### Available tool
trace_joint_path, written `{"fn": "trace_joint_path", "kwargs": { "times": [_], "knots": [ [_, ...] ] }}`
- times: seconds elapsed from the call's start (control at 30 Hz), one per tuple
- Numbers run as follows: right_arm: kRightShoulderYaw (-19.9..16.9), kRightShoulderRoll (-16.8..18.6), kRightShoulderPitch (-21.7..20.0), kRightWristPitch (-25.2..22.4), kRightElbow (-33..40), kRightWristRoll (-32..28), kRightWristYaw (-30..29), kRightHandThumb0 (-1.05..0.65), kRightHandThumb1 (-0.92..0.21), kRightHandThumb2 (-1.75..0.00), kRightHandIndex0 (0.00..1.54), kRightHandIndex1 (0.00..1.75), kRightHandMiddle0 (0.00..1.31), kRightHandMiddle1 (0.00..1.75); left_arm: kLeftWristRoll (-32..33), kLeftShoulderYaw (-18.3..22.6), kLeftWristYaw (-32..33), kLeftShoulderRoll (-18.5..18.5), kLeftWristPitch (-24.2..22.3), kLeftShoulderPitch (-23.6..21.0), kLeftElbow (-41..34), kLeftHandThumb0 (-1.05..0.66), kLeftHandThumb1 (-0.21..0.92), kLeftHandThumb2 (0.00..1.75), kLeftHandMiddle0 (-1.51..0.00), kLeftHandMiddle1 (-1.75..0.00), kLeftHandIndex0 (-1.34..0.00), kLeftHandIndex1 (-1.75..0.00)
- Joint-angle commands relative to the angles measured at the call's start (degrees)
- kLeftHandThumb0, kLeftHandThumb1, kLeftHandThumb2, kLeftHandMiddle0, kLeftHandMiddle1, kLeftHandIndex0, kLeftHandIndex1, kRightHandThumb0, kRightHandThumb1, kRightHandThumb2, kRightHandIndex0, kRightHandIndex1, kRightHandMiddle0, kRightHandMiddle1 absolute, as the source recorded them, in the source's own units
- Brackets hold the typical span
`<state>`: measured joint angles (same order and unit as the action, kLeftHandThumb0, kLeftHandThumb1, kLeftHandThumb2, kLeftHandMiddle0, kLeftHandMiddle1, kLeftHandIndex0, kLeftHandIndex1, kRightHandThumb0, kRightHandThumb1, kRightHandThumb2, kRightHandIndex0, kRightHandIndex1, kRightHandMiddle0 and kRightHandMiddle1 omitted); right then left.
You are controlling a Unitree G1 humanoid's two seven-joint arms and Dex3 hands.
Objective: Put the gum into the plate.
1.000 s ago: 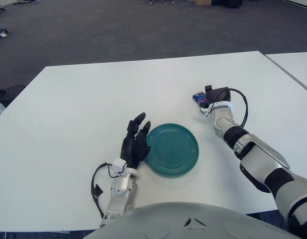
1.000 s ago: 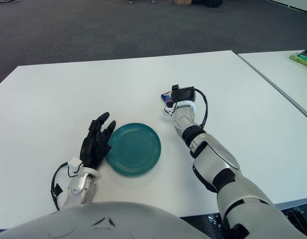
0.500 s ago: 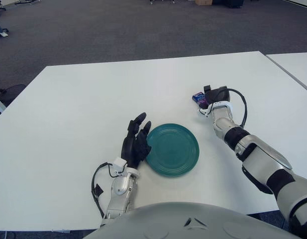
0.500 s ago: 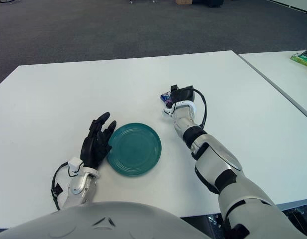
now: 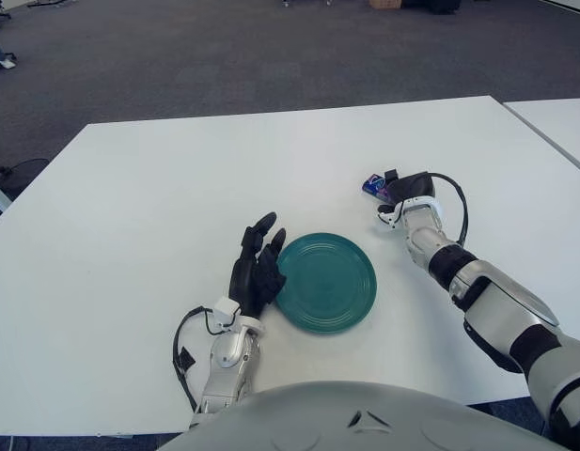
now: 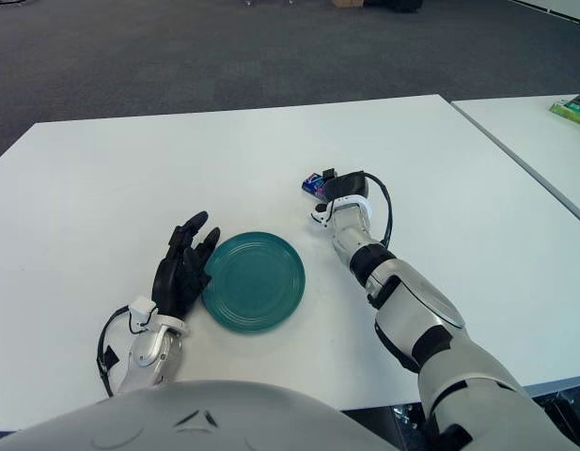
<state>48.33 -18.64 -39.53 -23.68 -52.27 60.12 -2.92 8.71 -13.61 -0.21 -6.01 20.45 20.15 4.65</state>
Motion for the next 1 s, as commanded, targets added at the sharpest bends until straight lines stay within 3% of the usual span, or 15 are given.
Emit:
{"fn": "trace_joint_path", "kwargs": {
  "times": [0.0, 0.67, 0.97],
  "knots": [
    [-0.6, -0.45, 1.06, 0.41, 0.31, -0.31, 1.16, -0.66, -0.92, -0.86, 0.45, 0.0, 0.0, 0.52, 0.58, -0.98, 0.35, -3.5, -1.3, 1.27, 0.06, -0.96, 0.92, 0.93, -0.54, -0.01, -0.16, -0.75],
    [-4.21, 0.05, 0.89, -0.14, 1.03, -2.36, 6.35, -0.7, -0.92, -0.89, 0.36, 0.0, 0.0, 0.38, 1.15, -1.07, 0.61, -3.42, -2.6, 1.77, -1.28, -0.93, 0.92, 0.94, -0.55, -0.01, -0.16, -0.75],
    [-4.73, 0.55, 0.7, 0.4, -0.22, -2.31, 6.08, -0.71, -0.92, -0.89, 0.33, 0.0, 0.0, 0.36, 1.93, -0.97, 0.24, -3.17, -2.92, 2.11, -2.0, -0.93, 0.92, 0.93, -0.54, 0.0, -0.17, -0.75]
  ]
}}
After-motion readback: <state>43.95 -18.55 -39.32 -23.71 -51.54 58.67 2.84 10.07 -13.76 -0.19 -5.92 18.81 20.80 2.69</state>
